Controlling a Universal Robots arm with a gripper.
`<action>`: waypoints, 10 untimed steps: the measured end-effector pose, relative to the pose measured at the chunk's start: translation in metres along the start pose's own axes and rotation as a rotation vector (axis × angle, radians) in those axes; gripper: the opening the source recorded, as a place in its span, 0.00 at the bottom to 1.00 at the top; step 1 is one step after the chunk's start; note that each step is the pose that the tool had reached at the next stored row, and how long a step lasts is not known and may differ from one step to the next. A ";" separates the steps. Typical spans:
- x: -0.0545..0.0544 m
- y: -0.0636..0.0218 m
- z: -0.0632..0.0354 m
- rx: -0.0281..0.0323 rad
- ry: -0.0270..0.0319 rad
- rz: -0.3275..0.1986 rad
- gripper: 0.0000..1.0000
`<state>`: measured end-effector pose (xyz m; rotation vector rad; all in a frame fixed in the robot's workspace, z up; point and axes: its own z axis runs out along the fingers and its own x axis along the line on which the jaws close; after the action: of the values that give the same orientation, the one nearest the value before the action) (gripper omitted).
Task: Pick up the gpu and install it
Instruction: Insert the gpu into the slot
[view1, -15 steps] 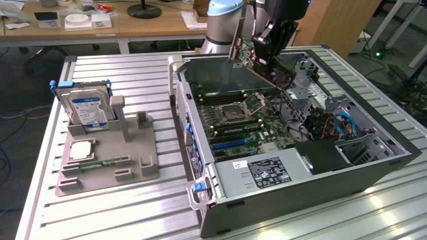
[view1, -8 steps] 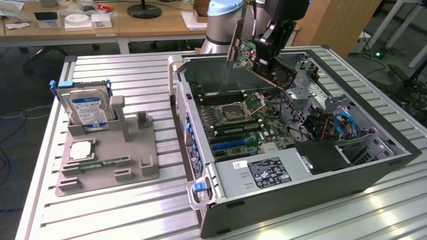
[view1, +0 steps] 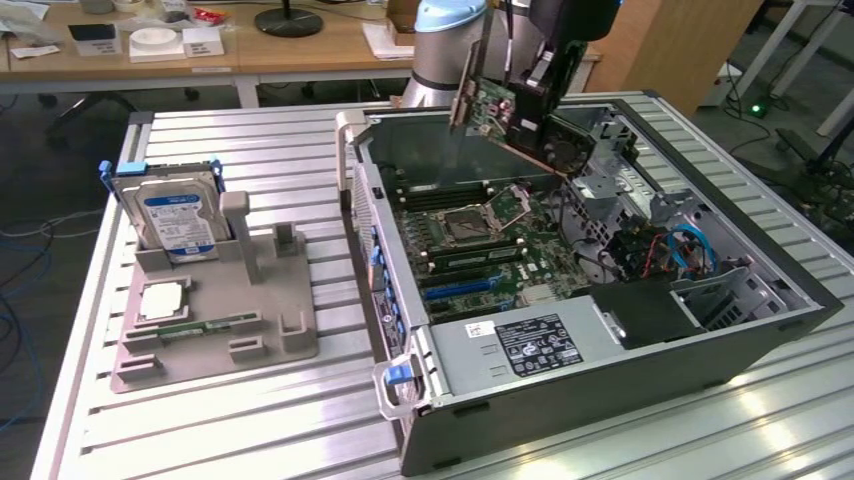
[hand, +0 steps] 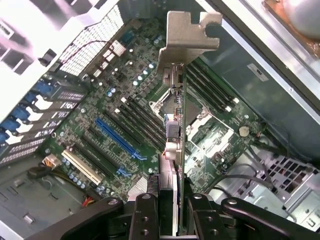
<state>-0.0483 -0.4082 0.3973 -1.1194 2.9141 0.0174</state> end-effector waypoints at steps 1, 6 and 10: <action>0.000 0.0000 0.0000 -0.0003 0.0001 -0.012 0.27; 0.000 -0.0001 0.0000 -0.0019 0.0003 -0.081 0.27; 0.000 -0.0002 0.0001 -0.0031 0.0003 -0.136 0.27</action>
<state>-0.0483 -0.4086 0.3972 -1.3148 2.8321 0.0196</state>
